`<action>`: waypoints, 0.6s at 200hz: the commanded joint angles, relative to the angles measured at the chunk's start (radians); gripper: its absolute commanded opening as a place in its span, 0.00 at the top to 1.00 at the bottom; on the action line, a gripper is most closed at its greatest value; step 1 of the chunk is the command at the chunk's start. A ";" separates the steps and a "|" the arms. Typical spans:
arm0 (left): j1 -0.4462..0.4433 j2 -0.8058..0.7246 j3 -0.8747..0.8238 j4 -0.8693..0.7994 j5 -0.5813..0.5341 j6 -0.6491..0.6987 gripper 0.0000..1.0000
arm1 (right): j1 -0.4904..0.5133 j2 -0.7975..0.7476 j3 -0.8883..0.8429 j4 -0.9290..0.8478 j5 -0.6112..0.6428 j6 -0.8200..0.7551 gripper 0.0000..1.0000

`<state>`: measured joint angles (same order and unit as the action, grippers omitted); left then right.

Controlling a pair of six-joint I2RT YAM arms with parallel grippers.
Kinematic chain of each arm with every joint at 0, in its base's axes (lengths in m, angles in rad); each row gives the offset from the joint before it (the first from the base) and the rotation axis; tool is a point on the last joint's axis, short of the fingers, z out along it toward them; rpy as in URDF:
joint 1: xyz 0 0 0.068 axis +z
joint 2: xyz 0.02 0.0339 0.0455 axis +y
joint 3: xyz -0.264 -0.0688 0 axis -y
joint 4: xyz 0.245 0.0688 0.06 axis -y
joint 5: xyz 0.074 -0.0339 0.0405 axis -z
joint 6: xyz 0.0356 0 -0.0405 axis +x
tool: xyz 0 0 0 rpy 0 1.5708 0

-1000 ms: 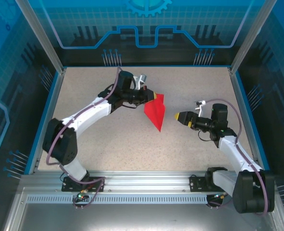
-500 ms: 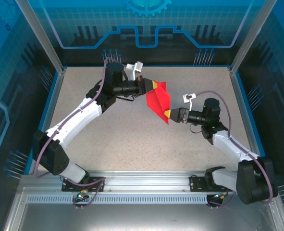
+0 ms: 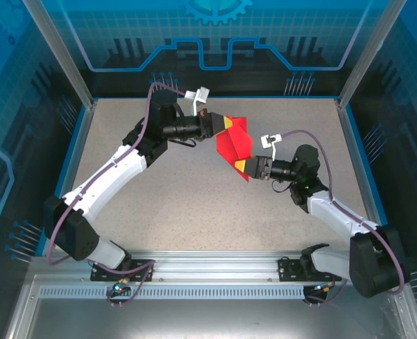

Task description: Fold a paper plane with a square sheet of paper (fold left side to right side)

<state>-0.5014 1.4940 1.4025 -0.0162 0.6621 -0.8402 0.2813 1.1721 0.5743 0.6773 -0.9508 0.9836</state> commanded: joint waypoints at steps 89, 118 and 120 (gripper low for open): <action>0.017 -0.007 -0.036 -0.040 -0.007 0.033 0.80 | -0.015 -0.155 0.041 -0.399 0.049 -0.225 0.85; 0.027 -0.034 -0.039 -0.139 -0.076 0.103 0.59 | -0.015 -0.180 0.096 -0.668 0.128 -0.382 0.92; 0.028 -0.039 -0.041 -0.151 -0.087 0.111 0.58 | -0.015 -0.182 0.102 -0.688 0.137 -0.395 0.92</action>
<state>-0.4911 1.4940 1.3827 -0.0593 0.6430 -0.8040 0.2741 1.0218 0.6041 0.2550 -0.8909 0.7574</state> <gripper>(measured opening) 0.362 0.101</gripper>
